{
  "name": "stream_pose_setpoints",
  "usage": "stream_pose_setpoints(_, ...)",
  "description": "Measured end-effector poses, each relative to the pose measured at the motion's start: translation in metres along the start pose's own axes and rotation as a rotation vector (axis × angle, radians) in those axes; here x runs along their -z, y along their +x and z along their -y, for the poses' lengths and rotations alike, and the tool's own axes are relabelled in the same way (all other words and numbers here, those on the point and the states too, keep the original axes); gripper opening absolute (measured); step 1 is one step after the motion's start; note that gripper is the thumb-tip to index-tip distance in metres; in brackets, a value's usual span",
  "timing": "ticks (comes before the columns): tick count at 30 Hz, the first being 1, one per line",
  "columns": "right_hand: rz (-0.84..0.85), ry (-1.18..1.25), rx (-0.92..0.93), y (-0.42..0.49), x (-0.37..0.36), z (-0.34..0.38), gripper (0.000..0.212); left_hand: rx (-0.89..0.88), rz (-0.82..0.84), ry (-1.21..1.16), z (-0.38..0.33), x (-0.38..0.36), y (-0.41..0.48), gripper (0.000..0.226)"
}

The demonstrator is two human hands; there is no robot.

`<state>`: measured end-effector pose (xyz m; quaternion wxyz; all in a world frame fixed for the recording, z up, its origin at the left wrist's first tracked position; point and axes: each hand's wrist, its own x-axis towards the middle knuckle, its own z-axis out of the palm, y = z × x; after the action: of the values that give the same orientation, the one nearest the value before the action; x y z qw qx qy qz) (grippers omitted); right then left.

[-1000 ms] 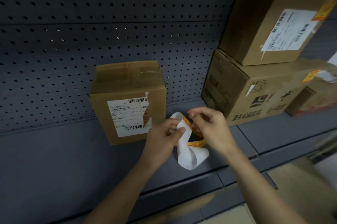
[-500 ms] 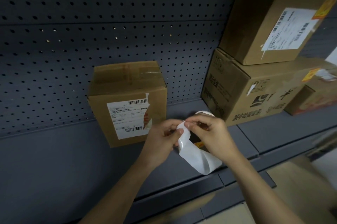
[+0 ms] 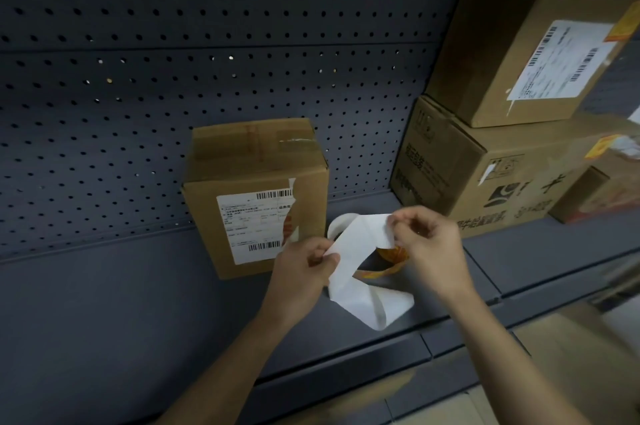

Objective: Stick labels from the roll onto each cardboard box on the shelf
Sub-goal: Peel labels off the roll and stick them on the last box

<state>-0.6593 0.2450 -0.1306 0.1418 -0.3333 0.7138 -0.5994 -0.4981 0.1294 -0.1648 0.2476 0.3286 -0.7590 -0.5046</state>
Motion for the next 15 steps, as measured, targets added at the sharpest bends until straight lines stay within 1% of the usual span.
stream_pose_setpoints(6,-0.189,0.05,0.067,0.003,0.013,0.014,0.022,-0.006,0.001,0.104,0.005,0.005,-0.007,0.008)
stream_pose_setpoints(9,-0.212,0.013,0.119,-0.002,0.011,0.023,0.02,-0.035,0.027,0.162,0.005,0.006,-0.012,0.006)
stream_pose_setpoints(12,-0.188,-0.065,0.18,-0.012,-0.001,0.028,0.018,-0.104,-0.061,0.239,-0.003,0.011,-0.018,0.013)
stream_pose_setpoints(13,-0.177,-0.102,0.209,-0.016,-0.006,0.028,0.016,-0.115,-0.089,0.212,-0.008,0.013,-0.02,0.01)
stream_pose_setpoints(15,-0.161,-0.187,0.314,-0.022,-0.015,0.027,0.012,-0.053,-0.083,-0.021,-0.02,0.017,-0.024,0.014)
